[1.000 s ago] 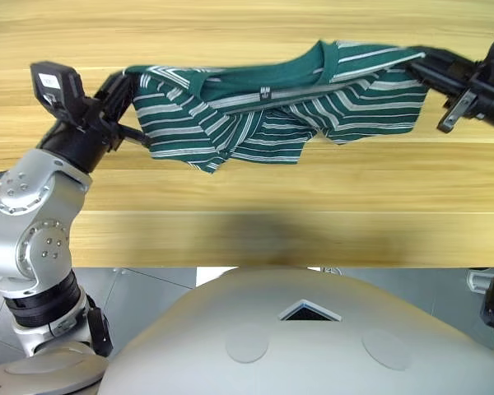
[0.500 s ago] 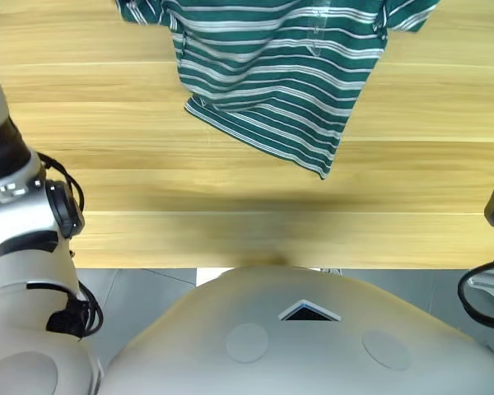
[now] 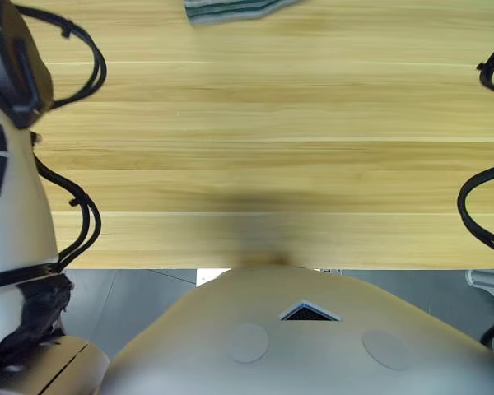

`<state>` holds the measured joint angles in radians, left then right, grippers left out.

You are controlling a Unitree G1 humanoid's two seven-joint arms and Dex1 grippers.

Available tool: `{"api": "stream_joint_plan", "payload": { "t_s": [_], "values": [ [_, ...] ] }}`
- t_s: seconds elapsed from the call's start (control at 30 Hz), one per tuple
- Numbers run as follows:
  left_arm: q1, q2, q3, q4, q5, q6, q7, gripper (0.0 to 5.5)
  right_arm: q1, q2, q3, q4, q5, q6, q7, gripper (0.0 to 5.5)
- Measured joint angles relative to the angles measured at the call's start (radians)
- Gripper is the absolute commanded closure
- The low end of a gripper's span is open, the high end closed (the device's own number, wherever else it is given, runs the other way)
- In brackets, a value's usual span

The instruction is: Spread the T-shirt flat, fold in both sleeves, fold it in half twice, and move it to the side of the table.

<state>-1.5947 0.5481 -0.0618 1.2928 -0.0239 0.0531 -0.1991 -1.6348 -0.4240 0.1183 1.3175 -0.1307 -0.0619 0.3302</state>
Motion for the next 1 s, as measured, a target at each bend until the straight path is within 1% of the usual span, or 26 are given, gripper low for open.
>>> {"api": "stream_joint_plan", "payload": {
  "t_s": [0.27, 0.37, 0.6, 0.67, 0.83, 0.93, 1.0],
  "values": [
    [0.018, -0.047, 0.027, 0.052, 0.082, -0.033, -0.036, 5.50, 0.081, 0.008, -0.059, 0.050, -0.035, -0.002, 0.001, 5.47],
    [0.048, -0.047, 0.025, 0.053, 0.116, -0.039, -0.059, 5.50, 0.089, 0.027, -0.065, 0.049, -0.056, -0.003, 0.006, 5.47],
    [0.118, -0.053, 0.034, 0.057, 0.151, -0.051, -0.136, 5.50, 0.195, 0.035, -0.076, 0.049, -0.077, -0.033, 0.041, 5.47],
    [0.126, -0.052, 0.058, 0.046, 0.140, -0.068, -0.176, 5.50, 0.199, 0.022, -0.082, 0.045, -0.075, -0.065, 0.088, 5.47],
    [0.213, -0.027, 0.108, -0.012, 0.092, -0.127, -0.319, 5.50, 0.296, -0.044, -0.107, 0.014, -0.054, -0.206, 0.308, 5.47],
    [0.310, -0.023, 0.131, -0.093, 0.057, -0.157, -0.396, 5.50, 0.348, -0.096, -0.146, -0.010, -0.009, -0.282, 0.394, 5.47],
    [0.410, -0.021, 0.145, -0.227, 0.014, -0.156, -0.456, 5.50, 0.391, -0.145, -0.178, -0.070, 0.053, -0.357, 0.512, 5.47]
  ]
}}
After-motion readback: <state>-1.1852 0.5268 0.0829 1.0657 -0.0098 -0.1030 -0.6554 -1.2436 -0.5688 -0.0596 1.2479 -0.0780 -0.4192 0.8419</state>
